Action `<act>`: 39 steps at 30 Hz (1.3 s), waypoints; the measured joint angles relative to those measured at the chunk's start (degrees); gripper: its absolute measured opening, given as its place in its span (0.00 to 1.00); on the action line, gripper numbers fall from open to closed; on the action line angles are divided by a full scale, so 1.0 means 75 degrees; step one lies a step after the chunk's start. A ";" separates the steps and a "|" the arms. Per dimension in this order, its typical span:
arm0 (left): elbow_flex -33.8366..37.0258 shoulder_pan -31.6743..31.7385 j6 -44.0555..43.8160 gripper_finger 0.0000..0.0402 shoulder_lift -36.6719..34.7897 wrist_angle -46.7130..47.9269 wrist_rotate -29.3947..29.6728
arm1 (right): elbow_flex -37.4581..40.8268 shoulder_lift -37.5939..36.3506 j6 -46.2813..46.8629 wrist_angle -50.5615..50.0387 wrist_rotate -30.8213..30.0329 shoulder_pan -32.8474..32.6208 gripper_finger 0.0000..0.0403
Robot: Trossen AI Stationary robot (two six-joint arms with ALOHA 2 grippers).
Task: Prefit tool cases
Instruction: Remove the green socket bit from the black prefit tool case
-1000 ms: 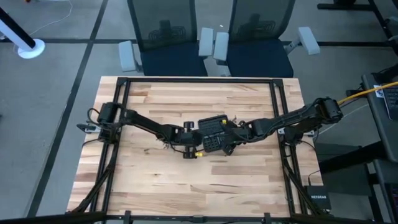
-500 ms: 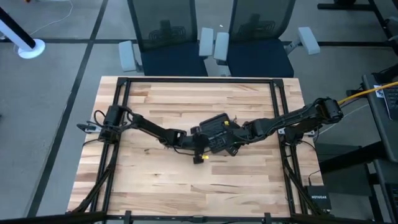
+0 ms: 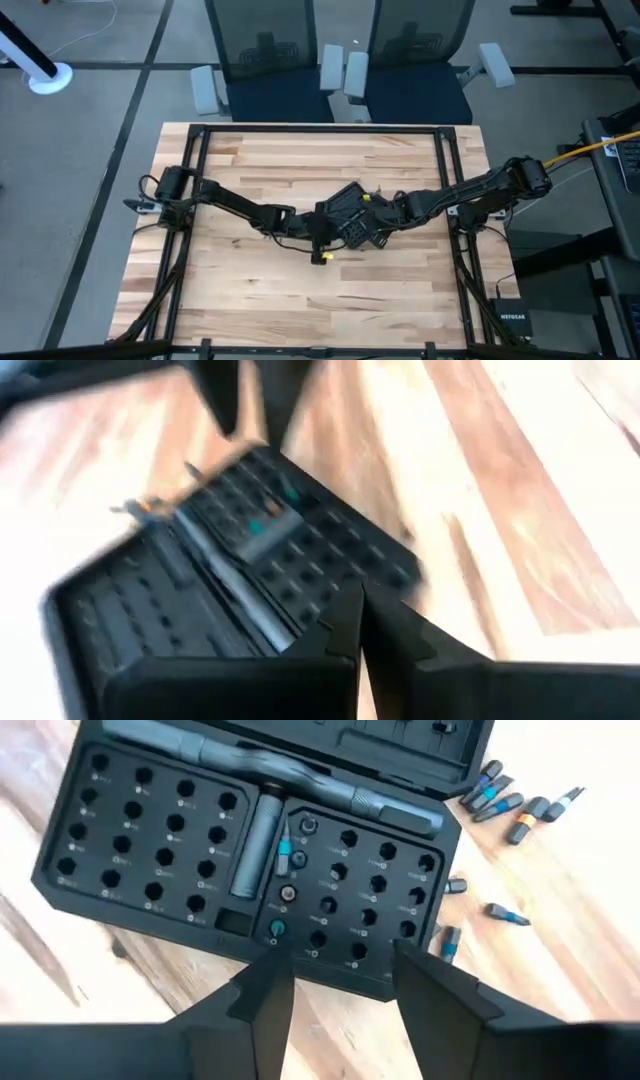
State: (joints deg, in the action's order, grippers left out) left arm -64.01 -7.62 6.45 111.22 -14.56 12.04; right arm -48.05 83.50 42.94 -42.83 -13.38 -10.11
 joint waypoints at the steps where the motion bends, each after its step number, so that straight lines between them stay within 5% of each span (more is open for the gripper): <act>1: 0.0000 0.0053 -0.0019 0.00 0.0029 -0.0176 0.0019 | 0.0000 0.0000 -0.0156 0.0008 0.0038 0.0000 0.41; 13: -0.1439 0.0263 -0.0204 0.00 0.1328 -0.0064 -0.0280 | 0.0189 -0.0006 -0.0794 0.0860 0.0614 0.0009 0.41; 27: -0.1460 0.0353 -0.0279 0.00 0.1451 0.0674 -0.0263 | 0.0887 -0.0548 -0.0615 0.1531 0.0959 0.0525 0.41; 39: -0.1408 0.0311 -0.0868 0.00 0.1623 0.0633 -0.0249 | 0.1737 -0.1150 -0.0648 0.2761 0.2165 0.0903 0.41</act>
State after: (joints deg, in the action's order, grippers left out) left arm -74.57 -5.29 -0.06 123.39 -9.82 10.17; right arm -35.03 74.88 38.07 -22.12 2.86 -3.34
